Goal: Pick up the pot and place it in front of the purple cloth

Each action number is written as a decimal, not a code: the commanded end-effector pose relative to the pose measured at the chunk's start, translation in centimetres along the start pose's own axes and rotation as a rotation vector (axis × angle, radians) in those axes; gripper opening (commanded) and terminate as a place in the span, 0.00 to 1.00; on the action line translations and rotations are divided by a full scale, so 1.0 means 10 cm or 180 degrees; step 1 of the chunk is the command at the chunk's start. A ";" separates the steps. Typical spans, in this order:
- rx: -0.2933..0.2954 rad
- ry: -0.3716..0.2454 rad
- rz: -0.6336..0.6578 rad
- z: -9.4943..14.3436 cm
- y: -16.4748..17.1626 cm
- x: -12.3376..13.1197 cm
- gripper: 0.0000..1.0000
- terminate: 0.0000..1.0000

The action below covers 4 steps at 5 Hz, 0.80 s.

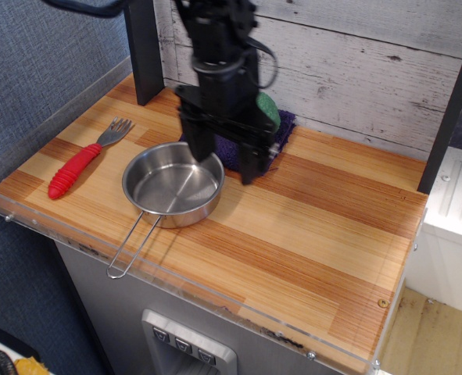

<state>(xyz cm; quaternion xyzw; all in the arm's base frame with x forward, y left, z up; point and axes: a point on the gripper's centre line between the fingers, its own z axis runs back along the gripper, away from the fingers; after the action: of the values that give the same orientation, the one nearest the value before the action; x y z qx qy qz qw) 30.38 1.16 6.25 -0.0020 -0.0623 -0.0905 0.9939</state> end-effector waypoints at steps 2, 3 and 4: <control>0.0272 -0.0176 0.0002 0.33 -0.20 -0.01 1.00 0.00; 0.0255 -0.0185 0.0041 0.30 -0.20 -0.03 1.00 0.00; 0.0156 -0.0171 0.0096 0.23 -0.23 -0.04 1.00 0.00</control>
<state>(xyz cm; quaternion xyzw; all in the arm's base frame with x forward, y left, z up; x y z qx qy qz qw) 30.04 -0.81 7.43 0.0133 -0.0709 -0.0728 0.9947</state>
